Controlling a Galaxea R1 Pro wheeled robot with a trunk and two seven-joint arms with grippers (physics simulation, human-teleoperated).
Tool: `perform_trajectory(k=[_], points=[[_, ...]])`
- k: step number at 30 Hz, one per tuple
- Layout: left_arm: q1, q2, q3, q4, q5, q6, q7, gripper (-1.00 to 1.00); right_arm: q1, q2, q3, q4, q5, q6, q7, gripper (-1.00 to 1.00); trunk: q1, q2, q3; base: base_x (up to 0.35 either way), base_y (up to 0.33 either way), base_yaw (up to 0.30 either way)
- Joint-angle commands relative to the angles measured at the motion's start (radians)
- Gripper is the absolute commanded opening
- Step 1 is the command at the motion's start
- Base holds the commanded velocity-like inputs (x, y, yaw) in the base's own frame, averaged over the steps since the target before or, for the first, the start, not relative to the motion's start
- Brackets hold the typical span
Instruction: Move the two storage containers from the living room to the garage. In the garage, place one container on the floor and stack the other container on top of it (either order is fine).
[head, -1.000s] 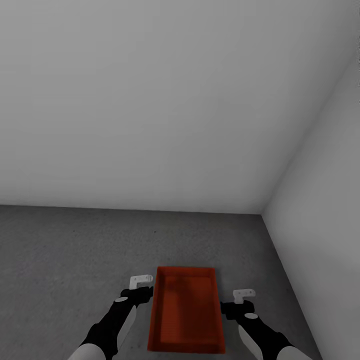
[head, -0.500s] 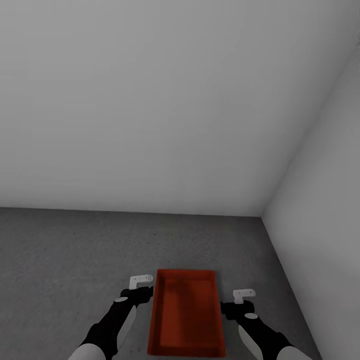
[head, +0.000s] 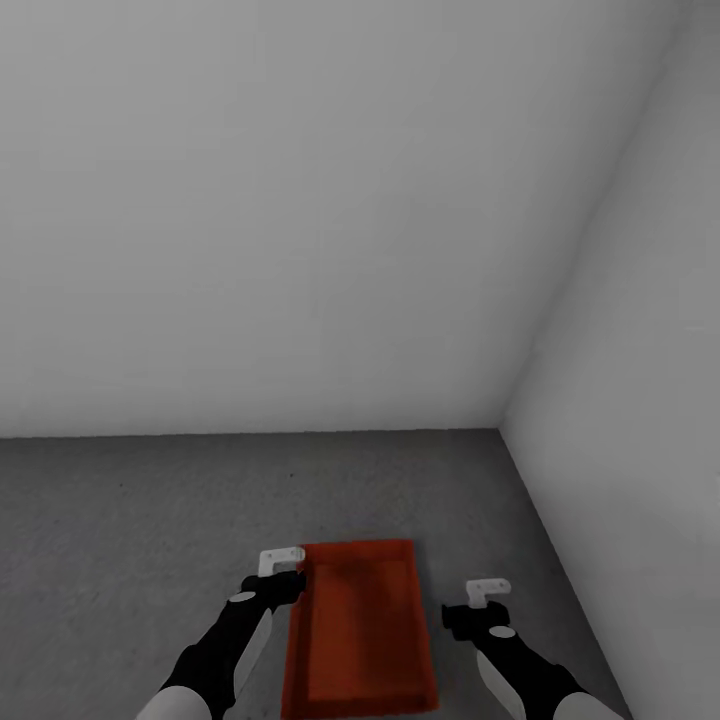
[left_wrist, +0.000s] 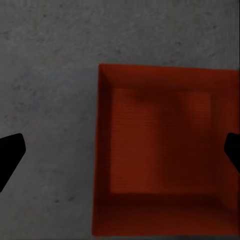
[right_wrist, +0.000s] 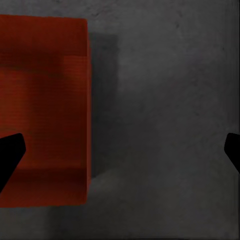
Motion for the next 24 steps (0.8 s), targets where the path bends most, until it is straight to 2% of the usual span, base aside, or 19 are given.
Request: perform_trajectory(k=[1, 24], points=[[0.0, 0.0, 0.002, -0.005, 0.004, 0.006, 0.002, 1.0, -0.001, -0.001, 0.008, -0.002, -0.007, 0.005, -0.007, 1.0, 0.0, -0.001, 0.0, 0.0, 0.0, -0.247], [0.0, -0.002, 0.002, 0.004, 0.007, 0.007, 0.002, 1.0, -0.001, -0.001, 0.007, -0.001, -0.008, 0.012, -0.008, 1.0, 0.0, -0.001, 0.024, 0.0, 0.0, -0.228]])
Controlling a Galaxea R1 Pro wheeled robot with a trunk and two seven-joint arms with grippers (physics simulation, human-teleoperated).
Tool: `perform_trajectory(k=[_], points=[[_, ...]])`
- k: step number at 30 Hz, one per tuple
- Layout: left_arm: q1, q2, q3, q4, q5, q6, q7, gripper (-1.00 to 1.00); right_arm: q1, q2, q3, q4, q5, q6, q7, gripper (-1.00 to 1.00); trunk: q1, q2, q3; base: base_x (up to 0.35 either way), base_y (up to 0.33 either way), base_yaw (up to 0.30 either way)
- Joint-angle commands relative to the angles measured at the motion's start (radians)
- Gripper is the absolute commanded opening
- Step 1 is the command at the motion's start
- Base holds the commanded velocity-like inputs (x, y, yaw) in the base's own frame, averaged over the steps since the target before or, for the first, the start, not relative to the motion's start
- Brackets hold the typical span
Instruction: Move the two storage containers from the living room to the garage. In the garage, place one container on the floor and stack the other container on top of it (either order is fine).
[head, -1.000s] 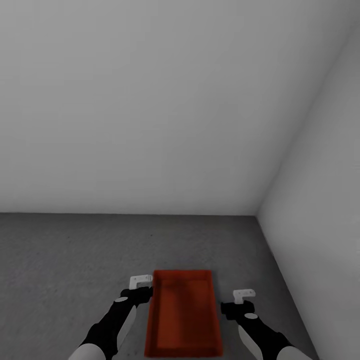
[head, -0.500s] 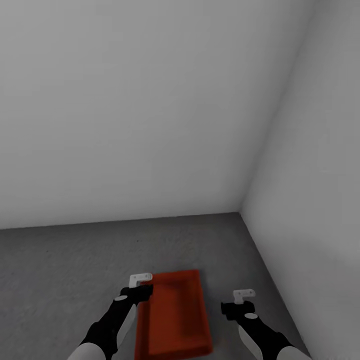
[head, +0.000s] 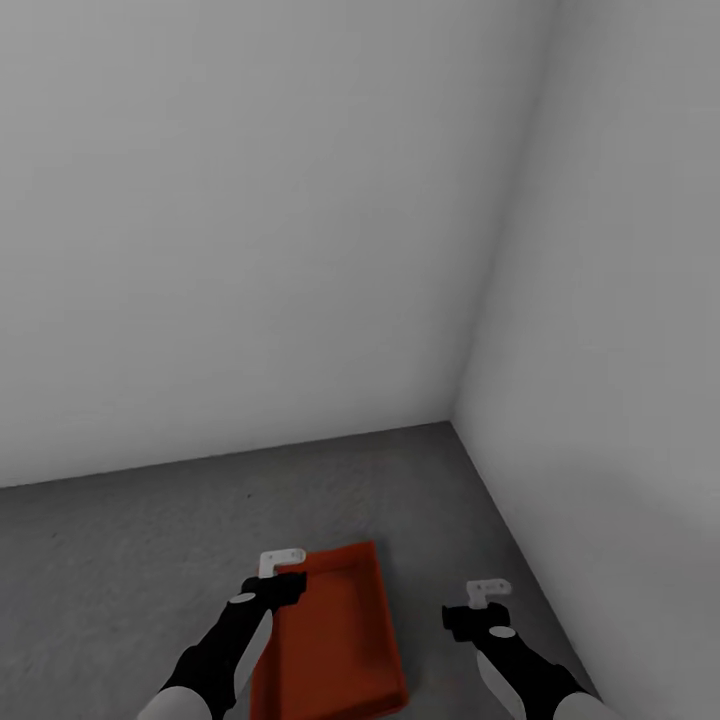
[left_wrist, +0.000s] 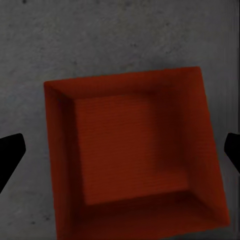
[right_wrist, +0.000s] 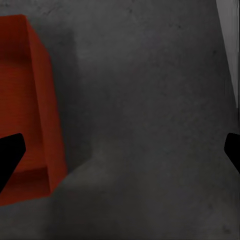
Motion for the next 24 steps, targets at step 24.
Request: perform_trajectory(k=[24], points=[[0.0, 0.002, 0.001, 0.049, 0.001, -0.008, 0.007, 1.0, -0.001, -0.001, 0.009, -0.002, -0.006, 0.005, -0.007, 1.0, 0.0, -0.001, 0.026, 0.0, 0.0, -0.193]])
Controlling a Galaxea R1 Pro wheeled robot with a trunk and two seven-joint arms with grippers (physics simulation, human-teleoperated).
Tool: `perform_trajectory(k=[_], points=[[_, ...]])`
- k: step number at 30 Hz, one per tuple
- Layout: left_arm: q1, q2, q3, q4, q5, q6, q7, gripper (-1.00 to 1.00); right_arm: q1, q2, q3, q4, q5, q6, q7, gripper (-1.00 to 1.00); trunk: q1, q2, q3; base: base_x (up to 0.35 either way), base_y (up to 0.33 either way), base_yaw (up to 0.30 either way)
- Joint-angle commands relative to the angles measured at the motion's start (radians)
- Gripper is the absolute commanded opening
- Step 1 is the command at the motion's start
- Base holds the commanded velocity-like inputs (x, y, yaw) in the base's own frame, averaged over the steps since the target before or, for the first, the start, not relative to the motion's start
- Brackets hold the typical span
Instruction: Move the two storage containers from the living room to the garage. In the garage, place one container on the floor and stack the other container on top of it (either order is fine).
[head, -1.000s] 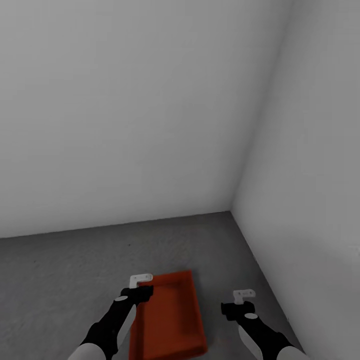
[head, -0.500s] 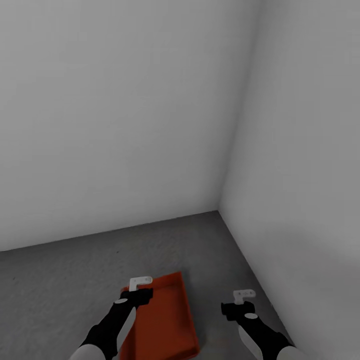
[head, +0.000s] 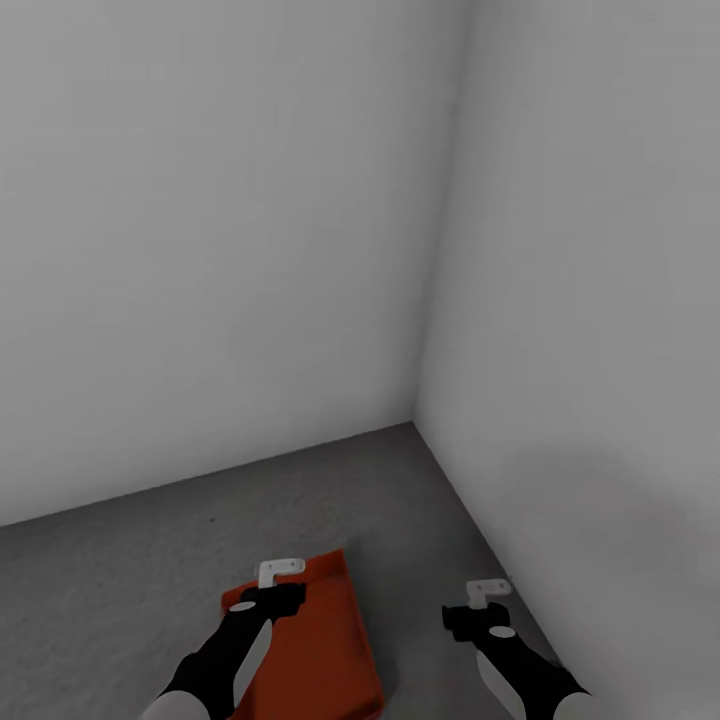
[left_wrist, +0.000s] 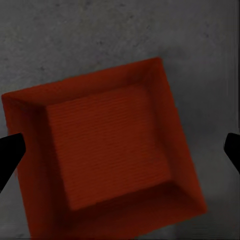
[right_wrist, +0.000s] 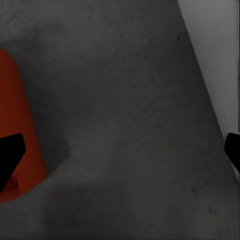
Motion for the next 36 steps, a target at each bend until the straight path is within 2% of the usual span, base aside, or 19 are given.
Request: perform_trajectory(k=[1, 36], points=[[0.0, -0.001, 0.002, 0.002, 0.003, 0.006, 0.002, 1.0, -0.001, -0.001, 0.008, -0.002, -0.006, 0.005, -0.007, 1.0, 0.0, -0.001, 0.0, 0.0, 0.0, -0.187], [0.0, -0.001, 0.001, 0.016, 0.002, 0.005, 0.003, 1.0, -0.001, -0.001, 0.009, -0.002, -0.006, 0.005, -0.008, 1.0, 0.0, -0.001, 0.04, 0.0, 0.0, -0.182]])
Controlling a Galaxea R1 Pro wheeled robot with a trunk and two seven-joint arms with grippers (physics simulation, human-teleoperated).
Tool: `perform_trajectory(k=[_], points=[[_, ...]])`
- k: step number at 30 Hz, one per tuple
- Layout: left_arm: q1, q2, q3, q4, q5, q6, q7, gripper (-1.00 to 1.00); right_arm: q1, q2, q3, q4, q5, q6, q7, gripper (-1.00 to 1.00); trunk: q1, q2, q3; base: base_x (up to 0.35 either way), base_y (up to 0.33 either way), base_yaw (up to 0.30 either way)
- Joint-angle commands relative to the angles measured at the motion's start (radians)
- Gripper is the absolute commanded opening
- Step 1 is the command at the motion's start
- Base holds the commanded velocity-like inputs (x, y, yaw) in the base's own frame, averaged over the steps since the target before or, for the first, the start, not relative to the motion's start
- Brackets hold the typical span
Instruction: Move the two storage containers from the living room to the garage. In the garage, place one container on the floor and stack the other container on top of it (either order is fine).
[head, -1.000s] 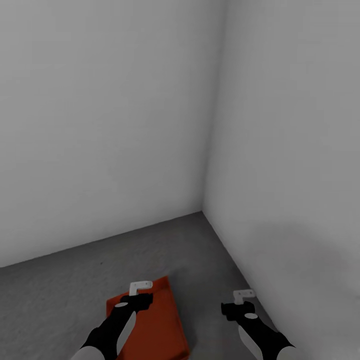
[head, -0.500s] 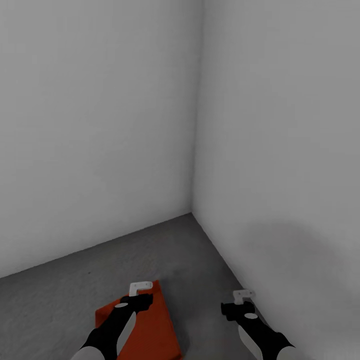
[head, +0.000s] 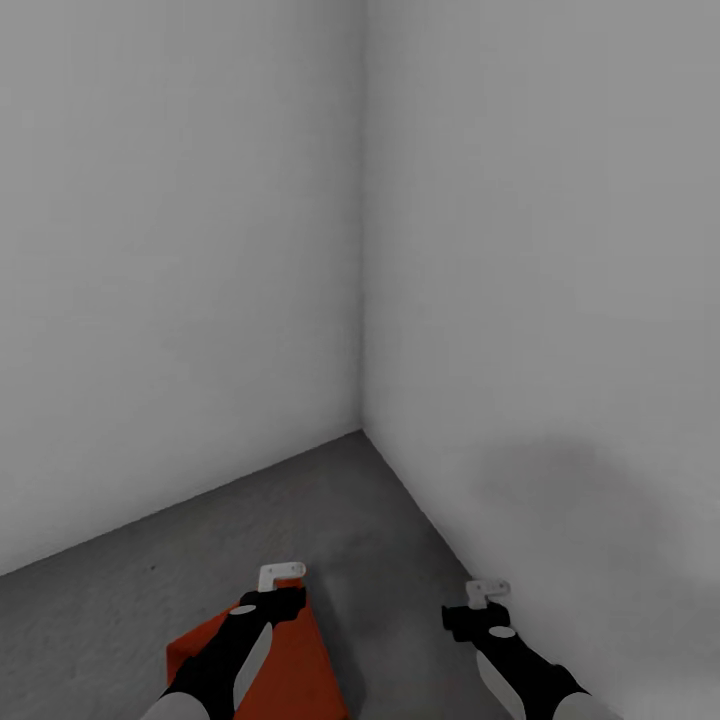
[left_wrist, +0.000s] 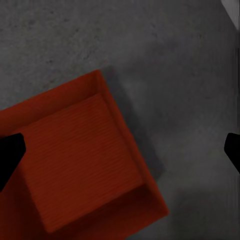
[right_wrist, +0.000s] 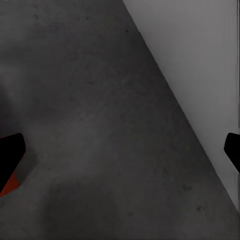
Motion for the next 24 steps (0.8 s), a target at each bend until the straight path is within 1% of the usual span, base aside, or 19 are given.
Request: perform_trajectory(k=[1, 20, 24], points=[[0.0, -0.001, 0.002, -0.002, 0.003, 0.006, 0.002, 1.0, -0.001, -0.001, 0.008, -0.002, -0.007, 0.005, -0.007, 1.0, 0.0, -0.001, 0.0, 0.0, 0.0, -0.181], [0.0, -0.001, 0.003, -0.002, 0.004, 0.006, 0.003, 1.0, -0.001, -0.001, 0.008, -0.002, -0.007, 0.005, -0.006, 1.0, 0.0, -0.001, 0.022, 0.0, 0.0, -0.181], [0.0, -0.001, 0.003, -0.001, 0.004, 0.006, 0.003, 1.0, -0.001, -0.001, 0.008, -0.002, -0.007, 0.005, -0.006, 1.0, 0.0, -0.001, 0.025, 0.0, 0.0, -0.105]])
